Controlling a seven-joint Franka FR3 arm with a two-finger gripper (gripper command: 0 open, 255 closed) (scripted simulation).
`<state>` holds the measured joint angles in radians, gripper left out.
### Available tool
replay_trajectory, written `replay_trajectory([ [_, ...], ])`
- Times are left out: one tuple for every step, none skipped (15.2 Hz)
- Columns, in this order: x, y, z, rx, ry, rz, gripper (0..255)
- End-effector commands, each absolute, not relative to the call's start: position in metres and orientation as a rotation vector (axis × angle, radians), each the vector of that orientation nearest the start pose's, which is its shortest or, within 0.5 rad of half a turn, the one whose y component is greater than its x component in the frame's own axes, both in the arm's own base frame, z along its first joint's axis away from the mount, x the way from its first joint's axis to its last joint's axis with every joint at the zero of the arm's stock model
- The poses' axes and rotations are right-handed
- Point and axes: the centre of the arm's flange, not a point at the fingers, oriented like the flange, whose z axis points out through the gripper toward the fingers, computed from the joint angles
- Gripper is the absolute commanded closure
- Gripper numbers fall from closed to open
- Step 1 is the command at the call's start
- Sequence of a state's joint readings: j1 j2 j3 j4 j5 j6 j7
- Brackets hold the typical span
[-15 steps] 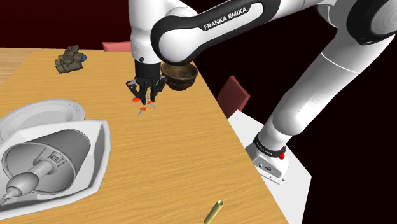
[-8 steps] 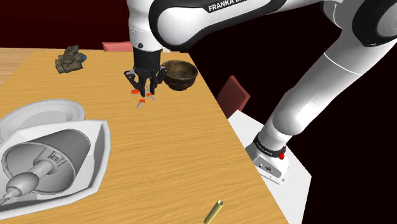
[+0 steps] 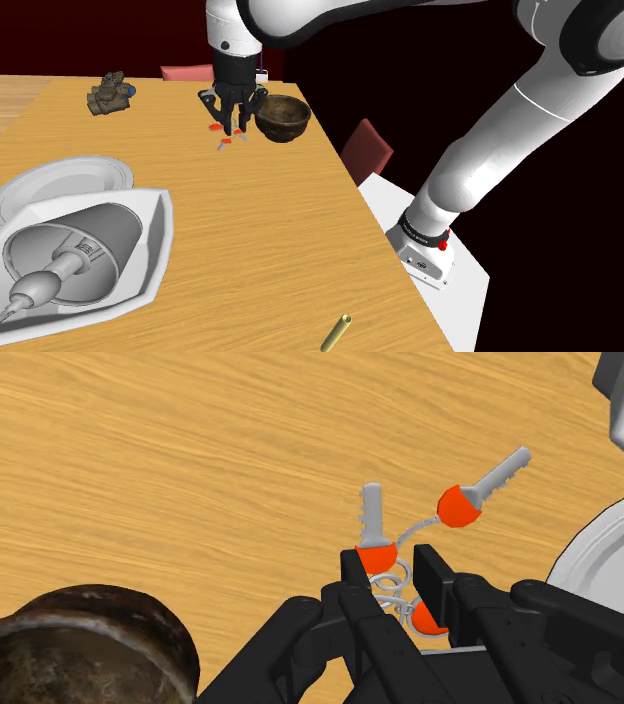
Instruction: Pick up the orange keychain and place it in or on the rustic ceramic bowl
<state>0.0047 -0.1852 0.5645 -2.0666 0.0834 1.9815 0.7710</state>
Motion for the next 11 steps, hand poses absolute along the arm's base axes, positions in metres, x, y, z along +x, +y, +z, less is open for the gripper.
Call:
replay_trajectory([
  [0.433, 0.272, 0.509, -3.089, 0.366, -0.109, 255],
  [0.437, 0.259, 0.510, -3.089, 0.366, -0.109, 255],
  [0.441, 0.246, 0.510, -3.089, 0.366, -0.109, 255],
  [0.445, 0.234, 0.511, -3.089, 0.366, -0.109, 255],
  [0.449, 0.221, 0.511, -3.089, 0.366, -0.109, 255],
  [0.453, 0.209, 0.512, -3.089, 0.366, -0.109, 255],
  [0.457, 0.196, 0.512, -3.089, 0.366, -0.109, 255],
  [0.461, 0.183, 0.512, -3.089, 0.366, -0.109, 255],
  [0.465, 0.171, 0.513, -3.089, 0.366, -0.109, 255],
  [0.469, 0.158, 0.513, -3.089, 0.366, -0.109, 255],
  [0.473, 0.146, 0.514, -3.089, 0.366, -0.109, 255],
])
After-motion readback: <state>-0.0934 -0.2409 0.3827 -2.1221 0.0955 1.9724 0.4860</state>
